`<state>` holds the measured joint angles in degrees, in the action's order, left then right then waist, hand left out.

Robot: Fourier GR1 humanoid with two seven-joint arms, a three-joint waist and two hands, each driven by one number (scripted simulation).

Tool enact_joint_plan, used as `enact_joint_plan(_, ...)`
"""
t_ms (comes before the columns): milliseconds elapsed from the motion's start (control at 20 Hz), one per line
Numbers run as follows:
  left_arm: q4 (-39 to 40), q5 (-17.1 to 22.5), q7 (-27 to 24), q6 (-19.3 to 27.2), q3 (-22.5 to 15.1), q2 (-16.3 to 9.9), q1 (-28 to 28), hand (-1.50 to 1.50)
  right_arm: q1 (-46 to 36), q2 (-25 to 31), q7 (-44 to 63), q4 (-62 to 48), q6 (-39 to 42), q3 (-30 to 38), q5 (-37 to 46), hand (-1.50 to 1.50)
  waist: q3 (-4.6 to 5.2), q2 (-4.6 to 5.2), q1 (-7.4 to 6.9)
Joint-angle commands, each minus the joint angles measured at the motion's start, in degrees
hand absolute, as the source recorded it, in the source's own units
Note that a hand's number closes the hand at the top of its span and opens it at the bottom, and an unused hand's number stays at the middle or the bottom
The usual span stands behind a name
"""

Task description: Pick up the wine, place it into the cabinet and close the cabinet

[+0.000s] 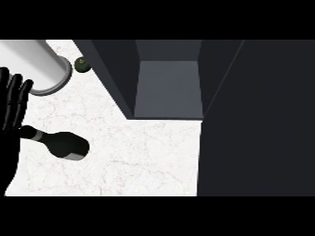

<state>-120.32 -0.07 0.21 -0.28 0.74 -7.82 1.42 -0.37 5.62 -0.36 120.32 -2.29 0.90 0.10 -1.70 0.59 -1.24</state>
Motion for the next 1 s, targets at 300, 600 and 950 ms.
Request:
enact_joint_plan(300,2.27,-4.35,6.92,20.51,2.8,7.59,4.24,-1.5,7.41,-0.45,1.08,3.16,10.66,-11.15,-8.03,-1.5,1.72,-0.61,-0.29)
enact_joint_plan(600,-5.94,-13.62,17.47,35.75,-8.58,7.77,4.17,-1.5,11.86,1.44,7.04,12.52,13.15,-13.45,-13.36,-1.5,1.61,-0.95,1.49)
enact_joint_plan(950,-11.39,-35.17,40.01,41.77,-19.47,7.81,13.37,-1.5,10.79,2.35,13.52,17.53,12.03,-12.54,-16.0,-1.5,1.59,-0.8,1.34)
